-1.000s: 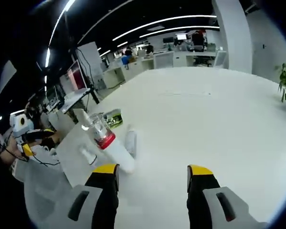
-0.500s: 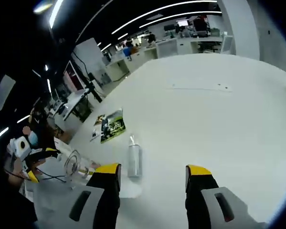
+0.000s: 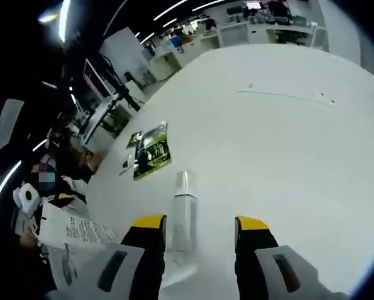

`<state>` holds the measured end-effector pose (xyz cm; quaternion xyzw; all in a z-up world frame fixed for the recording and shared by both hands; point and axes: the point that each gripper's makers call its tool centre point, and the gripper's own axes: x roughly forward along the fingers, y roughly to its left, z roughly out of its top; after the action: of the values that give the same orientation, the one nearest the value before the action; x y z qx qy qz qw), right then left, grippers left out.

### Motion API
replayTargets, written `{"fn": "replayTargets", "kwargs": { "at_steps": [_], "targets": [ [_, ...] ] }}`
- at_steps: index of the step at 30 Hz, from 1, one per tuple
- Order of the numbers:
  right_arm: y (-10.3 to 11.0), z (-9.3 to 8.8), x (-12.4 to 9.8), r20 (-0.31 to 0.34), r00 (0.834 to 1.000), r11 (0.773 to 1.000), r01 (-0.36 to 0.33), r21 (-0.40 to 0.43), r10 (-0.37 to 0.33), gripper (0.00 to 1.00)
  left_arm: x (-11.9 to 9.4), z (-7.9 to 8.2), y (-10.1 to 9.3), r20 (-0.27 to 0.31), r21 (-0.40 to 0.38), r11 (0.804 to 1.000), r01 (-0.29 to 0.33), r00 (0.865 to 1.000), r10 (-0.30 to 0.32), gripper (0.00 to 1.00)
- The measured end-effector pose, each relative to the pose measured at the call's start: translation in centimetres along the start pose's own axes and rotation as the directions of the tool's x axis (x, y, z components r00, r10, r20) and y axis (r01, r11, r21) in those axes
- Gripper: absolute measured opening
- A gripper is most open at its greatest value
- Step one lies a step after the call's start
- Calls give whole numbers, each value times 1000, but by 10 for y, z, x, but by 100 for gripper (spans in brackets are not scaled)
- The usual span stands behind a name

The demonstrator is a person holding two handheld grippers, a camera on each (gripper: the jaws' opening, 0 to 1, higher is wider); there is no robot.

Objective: Arrange the skincare products in the storage area until every visible bottle or jar stands upright without overlapping.

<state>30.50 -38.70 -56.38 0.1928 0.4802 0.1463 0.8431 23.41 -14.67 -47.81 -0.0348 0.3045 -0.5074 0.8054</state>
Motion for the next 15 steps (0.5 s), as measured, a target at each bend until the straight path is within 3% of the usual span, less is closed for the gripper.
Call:
{"fn": "replayTargets", "kwargs": {
  "at_steps": [8,12,15],
  "targets": [
    [16,-4,26,-116,993,996,6,-83,-16,36,1,1,7,18,-16,1000,0,1000,0,82],
    [10,-4,34,-186,980,982,35,-187,-71,34,-2,-2,11,23,-27,1000,-5,1000,6,82],
    [1,-5,43,-255,960,958,44,-283,-120,32,-5,-5,15,27,-39,999,-13,1000,14,82]
  ]
}}
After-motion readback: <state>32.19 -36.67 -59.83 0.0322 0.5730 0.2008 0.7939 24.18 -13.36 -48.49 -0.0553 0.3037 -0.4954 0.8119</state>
